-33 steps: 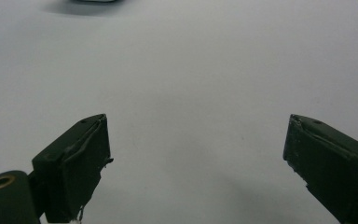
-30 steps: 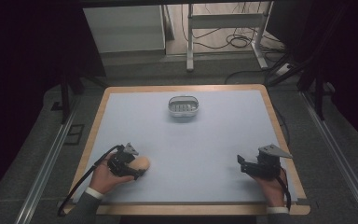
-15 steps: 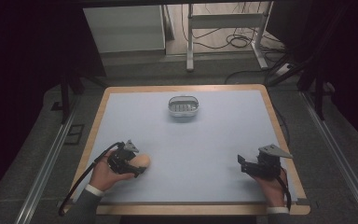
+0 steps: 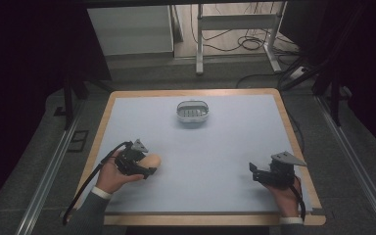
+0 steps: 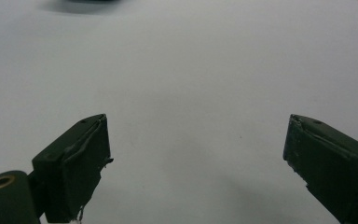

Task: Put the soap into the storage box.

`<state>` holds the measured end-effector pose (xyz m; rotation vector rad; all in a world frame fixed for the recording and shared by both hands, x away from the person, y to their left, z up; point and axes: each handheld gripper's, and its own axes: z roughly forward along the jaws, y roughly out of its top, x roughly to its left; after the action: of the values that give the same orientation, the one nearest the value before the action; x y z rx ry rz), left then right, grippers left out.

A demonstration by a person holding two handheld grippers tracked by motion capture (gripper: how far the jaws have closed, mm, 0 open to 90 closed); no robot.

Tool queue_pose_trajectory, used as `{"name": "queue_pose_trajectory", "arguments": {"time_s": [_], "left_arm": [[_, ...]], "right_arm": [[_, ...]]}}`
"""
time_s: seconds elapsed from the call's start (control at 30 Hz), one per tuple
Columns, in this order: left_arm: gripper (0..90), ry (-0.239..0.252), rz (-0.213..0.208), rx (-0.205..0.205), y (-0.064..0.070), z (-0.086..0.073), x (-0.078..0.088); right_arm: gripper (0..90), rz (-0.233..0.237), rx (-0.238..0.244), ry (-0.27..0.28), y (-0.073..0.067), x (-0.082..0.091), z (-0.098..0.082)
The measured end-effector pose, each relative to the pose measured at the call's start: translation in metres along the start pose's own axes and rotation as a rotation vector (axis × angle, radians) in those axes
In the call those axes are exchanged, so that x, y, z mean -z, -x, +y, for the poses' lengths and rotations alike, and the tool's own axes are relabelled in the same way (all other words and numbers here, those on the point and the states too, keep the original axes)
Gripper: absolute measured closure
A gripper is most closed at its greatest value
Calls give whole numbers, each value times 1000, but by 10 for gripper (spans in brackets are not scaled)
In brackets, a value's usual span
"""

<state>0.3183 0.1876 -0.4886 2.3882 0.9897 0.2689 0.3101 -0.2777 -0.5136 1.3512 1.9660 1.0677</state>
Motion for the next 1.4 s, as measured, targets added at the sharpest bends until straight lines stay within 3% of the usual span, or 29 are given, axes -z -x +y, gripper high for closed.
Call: {"name": "queue_pose_trajectory", "arguments": {"time_s": [0.87,1.4], "left_arm": [[327,54,7,15,-11,25,3],[327,70,19,-6,-12,44,7]], "right_arm": [[72,-5,-2,-4,2,0,-1],[72,-9,-2,-5,2,0,-1]]}}
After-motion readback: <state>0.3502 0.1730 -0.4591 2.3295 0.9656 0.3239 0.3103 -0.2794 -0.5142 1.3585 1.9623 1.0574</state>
